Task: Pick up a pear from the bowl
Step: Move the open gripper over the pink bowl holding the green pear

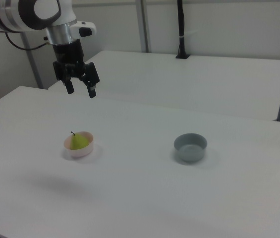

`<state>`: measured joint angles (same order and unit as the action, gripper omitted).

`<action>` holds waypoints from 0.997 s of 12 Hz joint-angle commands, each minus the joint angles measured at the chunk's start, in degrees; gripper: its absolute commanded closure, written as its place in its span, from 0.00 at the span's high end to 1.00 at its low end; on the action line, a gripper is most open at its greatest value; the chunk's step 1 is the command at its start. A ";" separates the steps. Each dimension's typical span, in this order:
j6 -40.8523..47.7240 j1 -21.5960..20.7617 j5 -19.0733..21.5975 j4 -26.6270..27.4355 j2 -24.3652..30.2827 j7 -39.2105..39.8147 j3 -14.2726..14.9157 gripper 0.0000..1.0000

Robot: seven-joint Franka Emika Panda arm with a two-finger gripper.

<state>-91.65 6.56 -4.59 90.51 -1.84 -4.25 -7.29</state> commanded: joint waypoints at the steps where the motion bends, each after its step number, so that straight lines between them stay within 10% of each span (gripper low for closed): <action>1: 1.74 -0.58 1.25 0.28 0.96 1.08 0.44 1.00; 12: 0.95 -0.58 1.25 0.36 0.79 0.91 0.26 1.00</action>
<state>-91.65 6.53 -4.59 90.52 -1.84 -4.25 -7.42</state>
